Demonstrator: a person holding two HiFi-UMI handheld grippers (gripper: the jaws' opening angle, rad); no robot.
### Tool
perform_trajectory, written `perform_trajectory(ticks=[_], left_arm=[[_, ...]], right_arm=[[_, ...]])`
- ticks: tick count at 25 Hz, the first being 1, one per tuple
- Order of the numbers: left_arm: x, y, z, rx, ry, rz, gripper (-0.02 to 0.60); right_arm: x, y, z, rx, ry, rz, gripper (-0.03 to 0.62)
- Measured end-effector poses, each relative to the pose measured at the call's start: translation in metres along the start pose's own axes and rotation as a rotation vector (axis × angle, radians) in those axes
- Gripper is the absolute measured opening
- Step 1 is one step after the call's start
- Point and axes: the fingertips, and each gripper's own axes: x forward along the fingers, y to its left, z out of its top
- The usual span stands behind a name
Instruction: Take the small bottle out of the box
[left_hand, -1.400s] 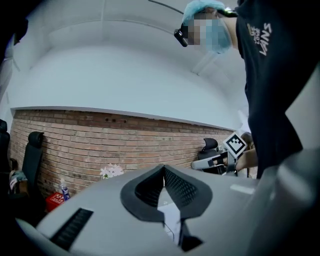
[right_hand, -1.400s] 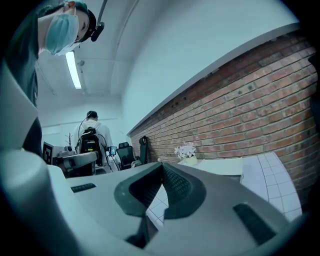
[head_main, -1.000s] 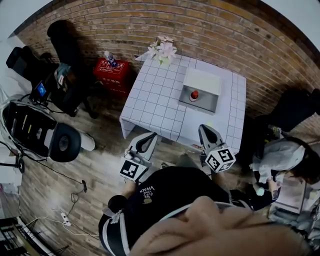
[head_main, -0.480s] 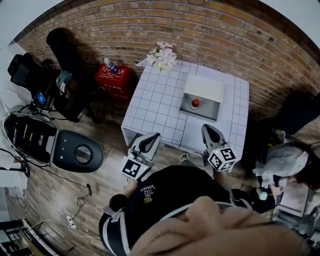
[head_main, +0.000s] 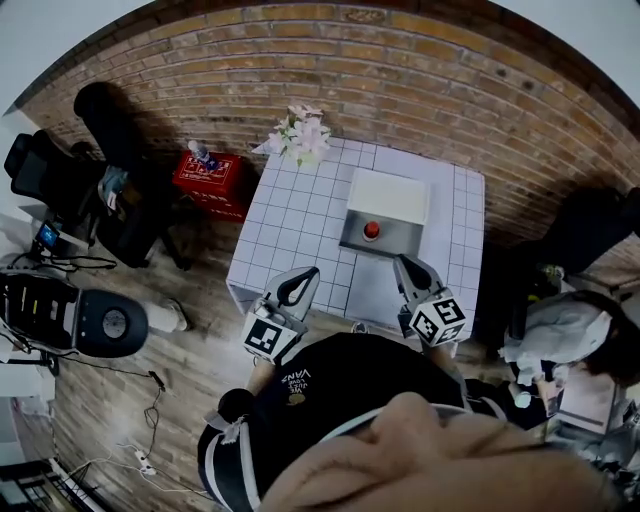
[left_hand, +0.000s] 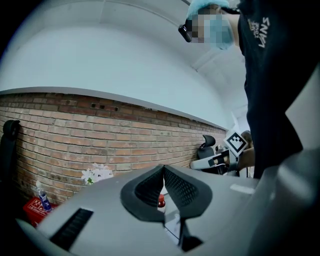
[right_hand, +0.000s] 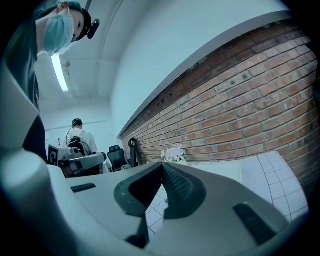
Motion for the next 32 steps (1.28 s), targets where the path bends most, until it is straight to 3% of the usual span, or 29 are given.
perform_trajectory(ticks=[13,32], left_arm=[[0.073,0.017,-0.021,0.001,0.018,-0.008,0.011],[0.131,0.047,-0.06,0.041,0.145,-0.355,0.012]], right_arm=[[0.004,-0.048,0.004,0.01,-0.001,-0.013,-0.002],[0.017,-0.042,-0.001,0.083,-0.072,-0.27,-0.002]])
